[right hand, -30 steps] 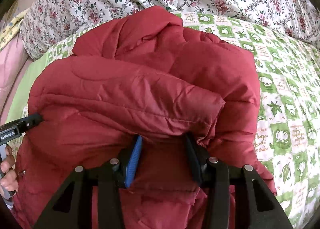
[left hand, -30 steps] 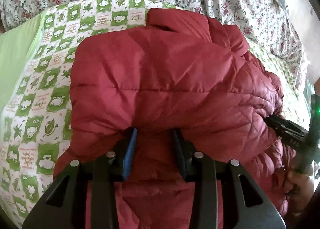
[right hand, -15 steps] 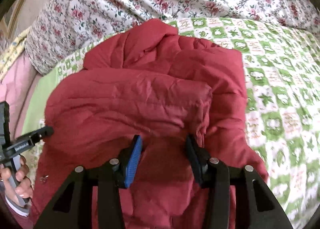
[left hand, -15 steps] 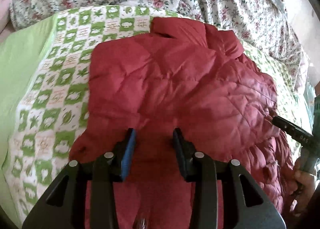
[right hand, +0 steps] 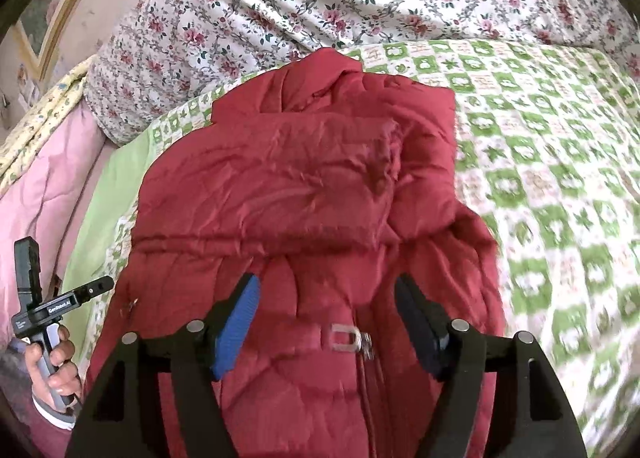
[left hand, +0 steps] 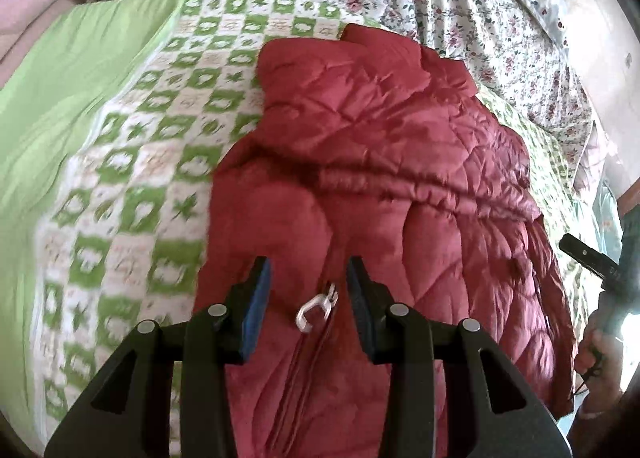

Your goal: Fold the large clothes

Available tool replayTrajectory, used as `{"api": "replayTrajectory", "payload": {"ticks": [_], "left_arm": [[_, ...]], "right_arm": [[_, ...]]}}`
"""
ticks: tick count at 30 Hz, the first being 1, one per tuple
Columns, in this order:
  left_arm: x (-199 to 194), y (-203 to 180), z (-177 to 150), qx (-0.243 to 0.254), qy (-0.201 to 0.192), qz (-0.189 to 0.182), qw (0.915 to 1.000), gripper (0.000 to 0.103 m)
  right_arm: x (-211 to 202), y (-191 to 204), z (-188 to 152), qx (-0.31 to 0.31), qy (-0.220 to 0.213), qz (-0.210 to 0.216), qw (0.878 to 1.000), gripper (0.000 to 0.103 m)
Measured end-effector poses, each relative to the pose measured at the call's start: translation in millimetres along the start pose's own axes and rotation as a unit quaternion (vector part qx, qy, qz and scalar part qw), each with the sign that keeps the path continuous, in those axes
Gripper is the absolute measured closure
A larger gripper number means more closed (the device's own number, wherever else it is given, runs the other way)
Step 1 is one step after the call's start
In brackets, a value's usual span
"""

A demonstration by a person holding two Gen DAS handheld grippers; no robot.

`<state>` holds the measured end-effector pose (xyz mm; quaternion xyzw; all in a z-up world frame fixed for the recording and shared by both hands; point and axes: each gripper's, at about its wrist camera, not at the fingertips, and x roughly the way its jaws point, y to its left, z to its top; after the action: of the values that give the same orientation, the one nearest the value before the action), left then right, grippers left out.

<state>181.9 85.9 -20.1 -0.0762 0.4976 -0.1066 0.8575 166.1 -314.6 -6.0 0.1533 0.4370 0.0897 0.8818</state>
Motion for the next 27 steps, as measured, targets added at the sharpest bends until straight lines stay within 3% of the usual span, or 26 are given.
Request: {"api": "replayTrajectory", "payload": {"ticks": [15, 23, 27], "left_arm": [[-26, 24, -58, -0.025, 0.022, 0.004, 0.9995, 0.066], [-36, 20, -85, 0.019, 0.031, 0.034, 0.9987, 0.066], [-44, 20, -96, 0.034, 0.033, 0.042, 0.9980, 0.065]], "right_arm": [[-64, -28, -71, 0.019, 0.006, -0.033, 0.999, 0.024], [-78, -37, -102, 0.008, 0.027, -0.080, 0.996, 0.022], [-76, -41, -119, 0.015, 0.048, -0.067, 0.997, 0.022]]}}
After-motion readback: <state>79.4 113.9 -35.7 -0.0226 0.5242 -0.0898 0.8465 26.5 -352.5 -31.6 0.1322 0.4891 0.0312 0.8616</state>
